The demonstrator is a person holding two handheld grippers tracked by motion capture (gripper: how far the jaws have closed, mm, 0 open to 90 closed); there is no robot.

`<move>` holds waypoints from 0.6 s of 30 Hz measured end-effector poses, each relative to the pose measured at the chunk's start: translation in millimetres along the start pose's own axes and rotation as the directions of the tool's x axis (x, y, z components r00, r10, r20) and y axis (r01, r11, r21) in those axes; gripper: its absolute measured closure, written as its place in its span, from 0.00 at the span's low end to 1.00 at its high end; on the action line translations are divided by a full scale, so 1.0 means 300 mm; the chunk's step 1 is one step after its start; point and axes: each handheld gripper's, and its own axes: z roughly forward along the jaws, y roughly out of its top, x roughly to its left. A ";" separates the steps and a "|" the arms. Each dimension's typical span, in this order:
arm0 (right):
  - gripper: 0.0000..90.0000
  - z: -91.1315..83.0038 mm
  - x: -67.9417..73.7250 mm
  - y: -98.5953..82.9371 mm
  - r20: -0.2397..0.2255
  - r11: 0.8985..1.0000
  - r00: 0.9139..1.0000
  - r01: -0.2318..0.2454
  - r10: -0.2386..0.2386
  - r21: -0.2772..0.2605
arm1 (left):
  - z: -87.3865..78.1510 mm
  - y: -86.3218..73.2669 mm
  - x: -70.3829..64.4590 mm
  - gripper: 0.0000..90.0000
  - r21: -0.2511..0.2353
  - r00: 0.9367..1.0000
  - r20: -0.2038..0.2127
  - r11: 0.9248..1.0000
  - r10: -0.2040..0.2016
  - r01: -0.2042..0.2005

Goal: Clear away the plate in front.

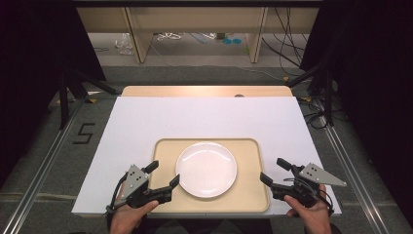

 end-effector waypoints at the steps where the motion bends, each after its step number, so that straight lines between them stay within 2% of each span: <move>1: 0.19 0.000 0.000 0.000 0.000 1.000 1.000 0.000 0.000 0.000 | 0.000 0.000 -0.003 0.17 -0.007 1.000 0.013 1.000 -0.006 0.006; 6: 0.18 -0.003 0.003 -0.007 -0.008 1.000 1.000 0.000 0.000 0.001 | -0.005 0.006 -0.018 0.17 0.009 0.999 0.026 1.000 0.027 -0.027; 8: 0.18 -0.008 0.003 -0.010 0.002 1.000 1.000 0.011 -0.011 0.012 | -0.004 0.006 -0.024 0.17 0.006 0.999 0.033 1.000 0.013 -0.013; 12: 0.18 -0.012 0.006 -0.018 -0.009 1.000 1.000 0.012 -0.012 0.019 | -0.001 0.007 -0.033 0.17 0.006 0.999 0.043 1.000 0.019 -0.019; 18: 0.18 -0.016 0.013 -0.025 -0.002 0.999 1.000 0.026 -0.026 0.033 | -0.011 0.018 -0.037 0.17 -0.008 0.999 0.046 1.000 0.017 -0.017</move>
